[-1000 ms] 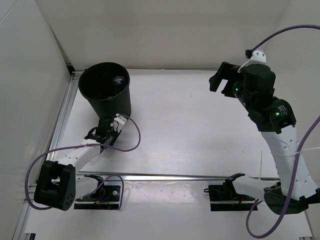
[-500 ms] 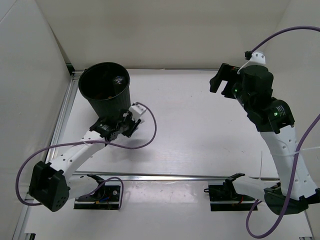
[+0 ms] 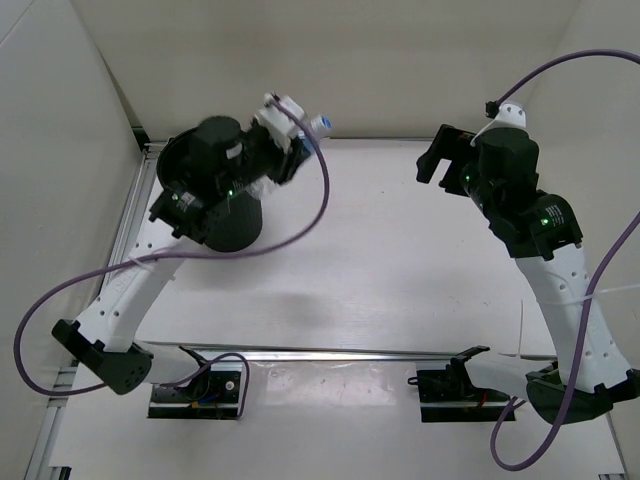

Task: Put the plastic bottles in the bin

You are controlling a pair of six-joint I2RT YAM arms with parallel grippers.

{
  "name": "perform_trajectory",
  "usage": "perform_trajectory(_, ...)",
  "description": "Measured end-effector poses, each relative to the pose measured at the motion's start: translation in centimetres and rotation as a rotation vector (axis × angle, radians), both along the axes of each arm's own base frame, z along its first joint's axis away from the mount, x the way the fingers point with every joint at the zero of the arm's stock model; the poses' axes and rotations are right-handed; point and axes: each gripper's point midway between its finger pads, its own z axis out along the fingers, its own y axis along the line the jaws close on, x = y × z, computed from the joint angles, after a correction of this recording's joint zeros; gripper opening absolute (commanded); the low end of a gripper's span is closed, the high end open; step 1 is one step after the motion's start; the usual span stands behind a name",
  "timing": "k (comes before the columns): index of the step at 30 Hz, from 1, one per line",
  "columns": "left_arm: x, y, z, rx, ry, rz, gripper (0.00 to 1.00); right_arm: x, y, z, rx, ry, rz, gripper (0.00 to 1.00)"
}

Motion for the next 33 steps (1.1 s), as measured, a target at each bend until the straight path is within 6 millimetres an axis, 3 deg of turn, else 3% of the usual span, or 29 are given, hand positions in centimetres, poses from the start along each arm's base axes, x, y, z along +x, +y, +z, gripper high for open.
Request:
perform_trajectory(4, 5.5, 4.9, 5.5, -0.070, -0.097, 0.247, 0.11, 0.1, -0.1, 0.0, 0.011, 0.002, -0.008, 1.00)
perform_trajectory(6, 8.2, 8.2, 6.3, -0.089, -0.111, 0.382, 0.15, 0.1, -0.3, 0.0, 0.018, 0.004, -0.014, 1.00)
perform_trajectory(9, 11.7, 12.4, 5.8, -0.096, -0.100, 0.558, 0.23, 0.2, -0.3, 0.0, 0.032, 0.007, -0.017, 1.00)
perform_trajectory(10, 12.7, 13.4, 5.3, -0.095, -0.089, 0.605, 0.36, 0.2, -0.3, 0.0, 0.034, 0.007, -0.017, 1.00)
perform_trajectory(11, 13.5, 14.3, 4.5, -0.093, -0.074, 0.645, 0.41, 0.2, -0.3, 0.0, 0.035, 0.007, -0.018, 1.00)
perform_trajectory(12, 14.2, 15.2, 3.8, -0.091, -0.057, 0.683, 0.53, 0.2, -0.3, 0.0, 0.038, 0.008, -0.018, 1.00)
perform_trajectory(14, 15.5, 17.0, 2.2, -0.099, -0.020, 0.757, 0.85, 0.2, -0.4, 0.0, 0.042, 0.008, -0.018, 1.00)
perform_trajectory(16, 16.3, 18.6, 0.7, -0.121, 0.021, 0.823, 1.00, 0.1, -0.4, 0.0, 0.045, 0.009, -0.019, 1.00)
perform_trajectory(17, 16.5, 19.5, 0.0, -0.143, 0.041, 0.856, 1.00, 0.1, -0.6, -0.1, 0.046, 0.009, -0.022, 1.00)
perform_trajectory(21, 16.3, 21.8, -1.7, -0.185, 0.087, 0.940, 1.00, 0.0, -1.1, -0.2, 0.051, 0.017, -0.037, 1.00)
perform_trajectory(24, 15.1, 22.1, -2.5, -0.197, 0.106, 0.951, 1.00, -0.1, -1.5, -0.8, 0.053, 0.047, -0.048, 1.00)
perform_trajectory(28, 11.9, 22.9, -1.9, -0.220, 0.091, 0.977, 1.00, -0.1, -1.6, -1.7, 0.059, 0.101, -0.042, 1.00)
perform_trajectory(33, 5.9, 26.0, -2.1, -0.281, 0.049, 1.110, 1.00, 1.0, -0.3, -2.3, 0.072, 0.161, 0.010, 1.00)
